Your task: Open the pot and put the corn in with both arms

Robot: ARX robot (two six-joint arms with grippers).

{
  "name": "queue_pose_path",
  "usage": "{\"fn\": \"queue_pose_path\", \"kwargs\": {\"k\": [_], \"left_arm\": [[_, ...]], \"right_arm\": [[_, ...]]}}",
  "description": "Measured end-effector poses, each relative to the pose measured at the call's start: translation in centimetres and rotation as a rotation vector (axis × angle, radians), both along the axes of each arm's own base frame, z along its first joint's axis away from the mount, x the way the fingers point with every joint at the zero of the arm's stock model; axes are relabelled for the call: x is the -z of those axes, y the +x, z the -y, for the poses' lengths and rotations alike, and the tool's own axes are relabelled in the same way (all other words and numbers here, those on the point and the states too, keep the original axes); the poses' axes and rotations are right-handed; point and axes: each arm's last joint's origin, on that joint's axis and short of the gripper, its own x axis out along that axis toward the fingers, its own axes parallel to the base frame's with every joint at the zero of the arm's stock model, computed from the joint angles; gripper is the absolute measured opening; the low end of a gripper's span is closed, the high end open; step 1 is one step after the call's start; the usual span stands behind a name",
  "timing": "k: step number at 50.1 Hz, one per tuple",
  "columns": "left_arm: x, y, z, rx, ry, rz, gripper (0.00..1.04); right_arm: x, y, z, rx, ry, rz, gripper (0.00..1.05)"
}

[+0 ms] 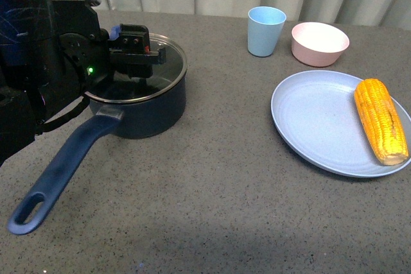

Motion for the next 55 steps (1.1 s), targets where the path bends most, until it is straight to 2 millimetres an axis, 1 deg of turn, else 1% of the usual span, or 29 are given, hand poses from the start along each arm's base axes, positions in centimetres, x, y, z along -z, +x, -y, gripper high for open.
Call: {"fn": "queue_pose_path", "kwargs": {"k": [5, 15, 20, 26, 28, 31, 33, 37, 41, 44, 46, 47, 49, 55], "left_arm": [[0.0, 0.0, 0.0, 0.001, 0.001, 0.000, 0.58], [-0.2, 0.0, -0.1, 0.000, -0.005, 0.003, 0.58], [-0.9, -0.3, -0.3, 0.001, -0.027, 0.004, 0.57], [-2.6, -0.5, -0.9, -0.012, -0.055, 0.037, 0.57], [-3.7, -0.4, -1.6, -0.033, -0.075, 0.060, 0.57], [-5.1, -0.1, -3.1, -0.075, -0.089, 0.101, 0.57], [-5.6, 0.1, -4.4, -0.105, -0.091, 0.115, 0.57], [-5.6, 0.4, -7.3, -0.179, -0.092, 0.118, 0.57], [-5.2, 0.6, -10.0, -0.249, -0.106, 0.110, 0.57], [-4.8, 0.7, -11.4, -0.291, -0.111, 0.108, 0.57], [-3.9, 0.7, -13.0, -0.346, -0.116, 0.097, 0.57], [-3.6, 0.7, -13.5, -0.363, -0.117, 0.092, 0.57], [-2.8, 0.7, -14.4, -0.391, -0.119, 0.080, 0.57], [-0.8, 0.7, -15.9, -0.434, -0.115, 0.042, 0.57]], "right_arm": [[0.0, 0.0, 0.0, 0.000, 0.000, 0.000, 0.95], [0.0, 0.0, 0.0, 0.000, 0.000, 0.000, 0.95], [0.0, 0.0, 0.0, 0.000, 0.000, 0.000, 0.95], [0.0, 0.0, 0.0, 0.000, 0.000, 0.000, 0.95], [0.0, 0.0, 0.0, 0.000, 0.000, 0.000, 0.95], [0.0, 0.0, 0.0, 0.000, 0.000, 0.000, 0.95], [0.0, 0.0, 0.0, 0.000, 0.000, 0.000, 0.95], [0.0, 0.0, 0.0, 0.000, 0.000, 0.000, 0.95], [0.0, 0.0, 0.0, 0.000, 0.000, 0.000, 0.95], [0.0, 0.0, 0.0, 0.000, 0.000, 0.000, 0.95], [0.0, 0.0, 0.0, 0.000, 0.000, 0.000, 0.95], [0.0, 0.0, 0.0, 0.000, 0.000, 0.000, 0.95], [0.0, 0.0, 0.0, 0.000, 0.000, 0.000, 0.95], [0.0, 0.0, 0.0, 0.000, 0.000, 0.000, 0.95]]}}
